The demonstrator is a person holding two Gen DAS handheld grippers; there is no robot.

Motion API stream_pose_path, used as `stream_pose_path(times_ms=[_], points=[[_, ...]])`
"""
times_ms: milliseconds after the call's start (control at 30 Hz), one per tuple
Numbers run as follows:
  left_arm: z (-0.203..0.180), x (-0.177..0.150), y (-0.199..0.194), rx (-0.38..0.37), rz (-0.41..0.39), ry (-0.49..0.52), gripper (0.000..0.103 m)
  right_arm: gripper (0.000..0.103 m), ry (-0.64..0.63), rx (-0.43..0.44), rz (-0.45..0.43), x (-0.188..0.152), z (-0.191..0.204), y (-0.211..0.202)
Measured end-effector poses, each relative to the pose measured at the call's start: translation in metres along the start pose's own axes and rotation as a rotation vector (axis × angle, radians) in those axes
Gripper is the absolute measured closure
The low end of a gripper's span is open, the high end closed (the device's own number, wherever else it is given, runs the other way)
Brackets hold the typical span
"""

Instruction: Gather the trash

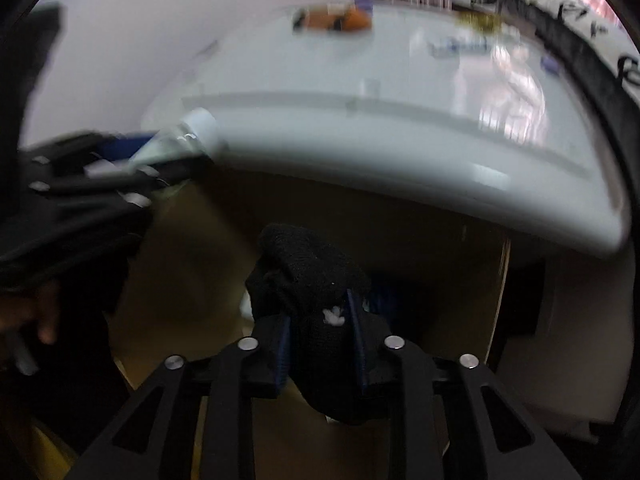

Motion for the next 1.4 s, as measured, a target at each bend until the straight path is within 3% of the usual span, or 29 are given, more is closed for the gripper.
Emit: stream_pose_path(times_ms=[67,167,267,900,1400], points=[[0.0,-0.005,-0.006,0.025,-0.014,0.005,0.04,0.051,0.006,-0.027,-0.002,-0.003,0.001,-0.002],[0.002,-0.003,-0.019,0.043,-0.051,-0.004,0.036,0.034,0.04,-0.031,-0.085,0.002,-0.004,-0.022],[0.003,0.0,-0.026,0.058,-0.07,-0.004,0.034,0.033,0.069,-0.029,-0.126,0.004,-0.01,-0.032],[0.006,0.011,-0.028,0.047,-0.082,-0.036,0.034,0.03,0.072,-0.015,-0.164,0.011,-0.013,-0.038],[-0.028,0.072,-0.056,0.049,-0.164,0.007,0.034,0.023,0.117,-0.037,-0.301,0.014,-0.038,-0.079]])
Point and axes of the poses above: each gripper's, at about its wrist camera, not at the fingertips, and y roughly the way its jaws point, z to its left, x to its top, the point moved 7 cm from there along y, roughly the way its jaws point, and after that the axes turned 10 degrees about z, right-handed, at the moved point
